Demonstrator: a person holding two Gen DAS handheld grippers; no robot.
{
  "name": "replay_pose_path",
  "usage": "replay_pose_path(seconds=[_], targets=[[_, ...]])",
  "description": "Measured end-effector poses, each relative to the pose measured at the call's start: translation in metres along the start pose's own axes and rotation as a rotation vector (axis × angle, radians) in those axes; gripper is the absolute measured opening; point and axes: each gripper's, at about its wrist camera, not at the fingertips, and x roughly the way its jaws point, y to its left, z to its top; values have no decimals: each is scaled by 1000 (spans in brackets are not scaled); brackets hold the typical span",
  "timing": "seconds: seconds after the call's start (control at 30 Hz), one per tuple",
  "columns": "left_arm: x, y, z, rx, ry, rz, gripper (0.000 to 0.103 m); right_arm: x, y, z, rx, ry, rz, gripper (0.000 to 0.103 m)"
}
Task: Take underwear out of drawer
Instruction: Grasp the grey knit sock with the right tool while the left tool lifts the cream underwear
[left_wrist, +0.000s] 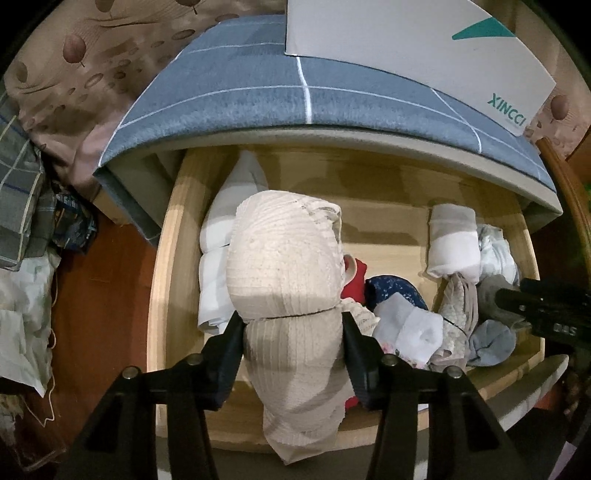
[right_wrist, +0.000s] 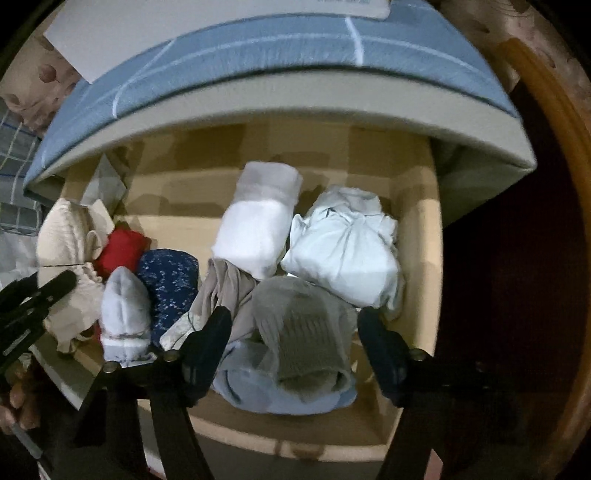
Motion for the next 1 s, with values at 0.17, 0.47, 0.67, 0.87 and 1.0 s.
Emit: replay_pose_path(seconds=[0.17, 0.47, 0.67, 0.87, 1.0], targets=[[-5, 3, 1, 1, 1, -17, 50, 22, 5, 2, -13, 42, -37, 55], [-17, 8, 4, -4, -7, -30, 50, 29, 5, 3, 6, 24, -44, 31], [-22, 11, 4, -9, -7, -36, 50, 10, -5, -3, 70, -65, -1, 22], [-33, 11, 5, -10, -23, -33, 50, -3, -9, -14, 81, -76, 47, 22], [-46, 9, 5, 10, -42, -31, 50, 1, -15, -14, 107, -60, 77, 22]])
